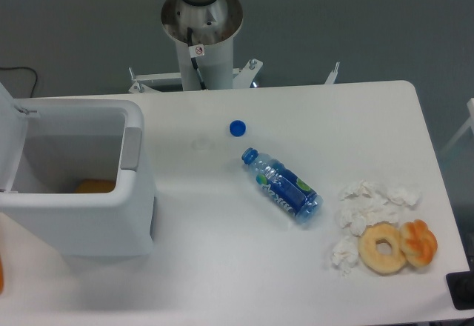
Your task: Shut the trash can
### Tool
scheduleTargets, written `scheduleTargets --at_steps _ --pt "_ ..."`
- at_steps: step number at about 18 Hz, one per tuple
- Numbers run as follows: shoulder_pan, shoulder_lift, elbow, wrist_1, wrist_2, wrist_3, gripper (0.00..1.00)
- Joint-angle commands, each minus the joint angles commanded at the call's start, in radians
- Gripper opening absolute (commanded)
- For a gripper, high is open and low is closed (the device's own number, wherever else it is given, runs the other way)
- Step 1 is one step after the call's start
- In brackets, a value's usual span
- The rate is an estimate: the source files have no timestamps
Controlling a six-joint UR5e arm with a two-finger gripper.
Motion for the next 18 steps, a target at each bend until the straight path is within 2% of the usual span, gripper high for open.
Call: scheduleTargets --at_steps 6,18 --pt "-0.034 -0.041 -0.009 0.0 0.0 -0.002 1.0" --pt "-0.031 -0.043 -0.026 -0.002 0.008 0.0 1.0"
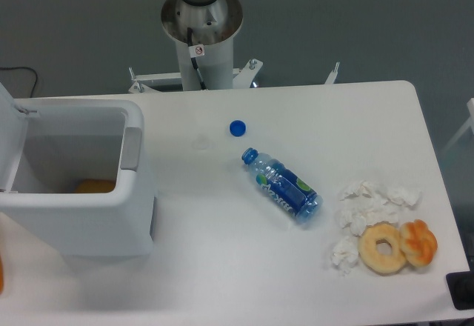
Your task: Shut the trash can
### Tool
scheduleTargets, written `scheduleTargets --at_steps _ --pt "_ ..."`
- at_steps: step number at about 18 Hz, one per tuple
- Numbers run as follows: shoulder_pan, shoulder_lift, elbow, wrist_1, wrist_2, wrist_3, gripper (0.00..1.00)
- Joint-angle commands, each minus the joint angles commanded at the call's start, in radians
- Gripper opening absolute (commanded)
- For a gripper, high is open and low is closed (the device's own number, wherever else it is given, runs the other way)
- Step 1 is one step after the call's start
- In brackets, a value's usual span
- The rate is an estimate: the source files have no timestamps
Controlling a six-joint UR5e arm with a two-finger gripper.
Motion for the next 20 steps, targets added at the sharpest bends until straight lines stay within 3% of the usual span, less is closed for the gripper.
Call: scheduleTargets --at_steps 6,11,18,20 --pt "0.008 0.008 -0.026 -0.002 0.005 0.006 1.0" --pt "0.025 0.017 -0.032 -0.002 0.106 0.006 1.0" --pt "0.101 0.046 -0.045 -0.003 0.126 0.003 1.0" --pt "0.116 0.07 -0.075 -0.003 0.135 0.006 1.0"
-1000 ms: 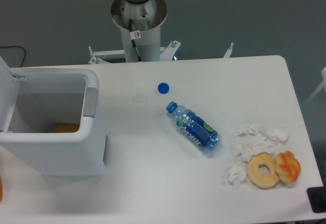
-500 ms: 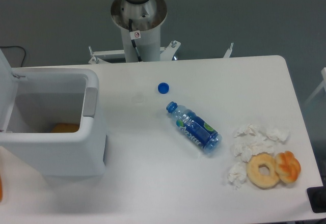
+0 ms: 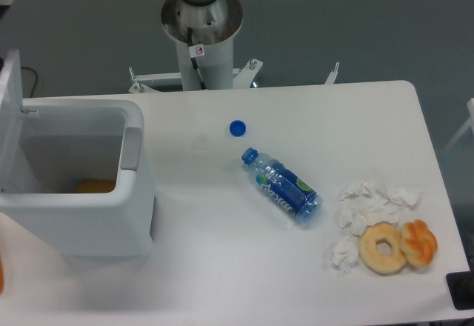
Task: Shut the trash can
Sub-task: 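Push the raised lid down with the gripper until it shuts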
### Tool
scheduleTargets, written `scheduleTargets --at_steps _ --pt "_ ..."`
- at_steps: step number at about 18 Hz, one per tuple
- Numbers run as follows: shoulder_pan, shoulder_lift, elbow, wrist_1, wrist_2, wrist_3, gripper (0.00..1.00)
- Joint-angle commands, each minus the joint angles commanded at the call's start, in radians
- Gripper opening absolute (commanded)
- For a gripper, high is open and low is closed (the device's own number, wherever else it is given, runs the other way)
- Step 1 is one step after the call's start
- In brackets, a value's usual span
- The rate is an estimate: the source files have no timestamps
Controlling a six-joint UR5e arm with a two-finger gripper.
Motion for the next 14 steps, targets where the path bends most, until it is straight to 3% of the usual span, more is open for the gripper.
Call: scheduleTargets --at_steps 2,5,14 --pt "0.031 0.032 -0.035 0.0 0.003 0.008 1.0" --pt "0.066 0.048 -0.039 -0.002 0.005 0.006 1.0" --pt "0.126 0.042 -0.04 0.0 0.054 0.014 1.0"
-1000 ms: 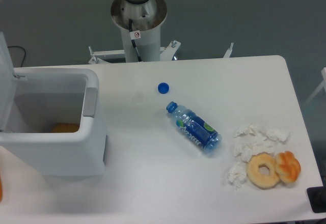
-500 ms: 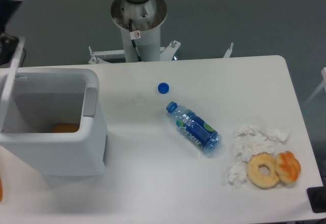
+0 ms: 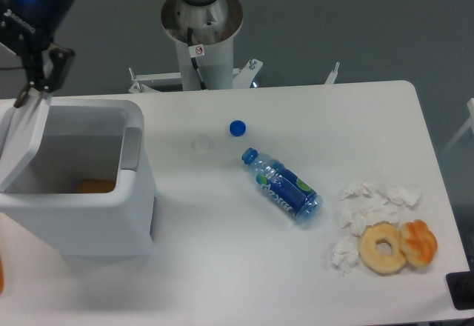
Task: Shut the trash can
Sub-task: 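Push the raised lid down with the gripper until it shuts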
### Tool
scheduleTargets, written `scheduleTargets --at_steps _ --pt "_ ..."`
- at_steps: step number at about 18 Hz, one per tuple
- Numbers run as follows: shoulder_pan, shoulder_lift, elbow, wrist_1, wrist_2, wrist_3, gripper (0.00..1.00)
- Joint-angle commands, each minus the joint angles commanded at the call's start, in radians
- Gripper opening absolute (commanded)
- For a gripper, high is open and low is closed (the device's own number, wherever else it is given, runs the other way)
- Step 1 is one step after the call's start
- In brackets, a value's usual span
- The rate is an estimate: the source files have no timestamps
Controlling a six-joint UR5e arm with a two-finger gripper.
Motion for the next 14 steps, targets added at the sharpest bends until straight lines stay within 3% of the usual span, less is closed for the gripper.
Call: scheduleTargets --at_steps 8,14 --pt "0.002 -0.005 -0.003 -0.002 0.063 0.052 1.0" --pt "0.006 -0.054 -0.011 -0.003 0.104 0.117 1.0"
